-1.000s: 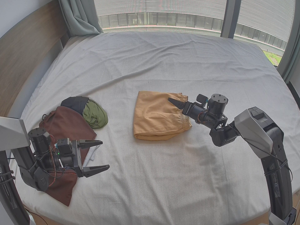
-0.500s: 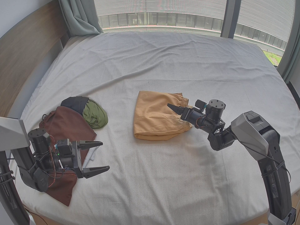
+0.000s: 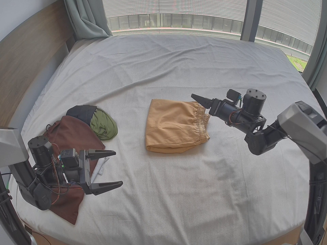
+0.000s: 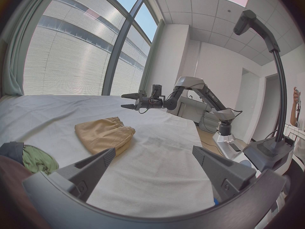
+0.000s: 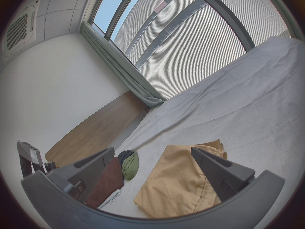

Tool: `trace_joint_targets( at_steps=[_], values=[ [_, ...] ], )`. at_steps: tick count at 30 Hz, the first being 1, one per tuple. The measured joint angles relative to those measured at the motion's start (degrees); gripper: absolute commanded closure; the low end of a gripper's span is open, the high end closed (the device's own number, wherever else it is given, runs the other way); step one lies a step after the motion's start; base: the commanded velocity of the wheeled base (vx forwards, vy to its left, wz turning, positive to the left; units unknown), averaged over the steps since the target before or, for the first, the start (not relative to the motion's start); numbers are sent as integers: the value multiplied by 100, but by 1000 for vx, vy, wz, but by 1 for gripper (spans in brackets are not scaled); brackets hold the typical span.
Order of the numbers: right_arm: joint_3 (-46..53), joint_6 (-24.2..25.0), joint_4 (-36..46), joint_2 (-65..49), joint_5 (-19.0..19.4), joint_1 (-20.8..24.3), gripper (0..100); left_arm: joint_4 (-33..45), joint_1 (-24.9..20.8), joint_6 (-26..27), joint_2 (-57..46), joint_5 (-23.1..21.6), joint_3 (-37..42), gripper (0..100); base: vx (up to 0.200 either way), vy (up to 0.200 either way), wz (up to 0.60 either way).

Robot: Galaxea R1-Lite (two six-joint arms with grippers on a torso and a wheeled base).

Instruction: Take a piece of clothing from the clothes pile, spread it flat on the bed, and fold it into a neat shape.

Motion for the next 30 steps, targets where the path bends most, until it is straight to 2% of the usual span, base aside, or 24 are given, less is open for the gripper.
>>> trace_joint_targets(
  at_steps=[5, 10, 17, 23, 30],
  values=[
    [1432, -419, -95, -1048, 9, 21, 0, -2, -176, -46, -354, 5, 138, 0, 0, 0, 0],
    [2864, -1123, -143, -2089, 12, 1, 0, -5, -371, -123, -784, 35, 334, 0, 0, 0, 0],
    [4699, -2068, -205, -3813, 11, -355, 0, -2, -578, -605, -1779, 210, 561, 0, 0, 0, 0],
    [5614, -2437, -207, -5428, 11, -928, 0, 9, -686, -1175, -2850, 399, 824, 0, 0, 0, 0],
    [6405, -2549, -169, -7136, 20, -1421, 0, 22, -750, -1432, -3694, 990, 1431, 0, 0, 0, 0]
  ],
)
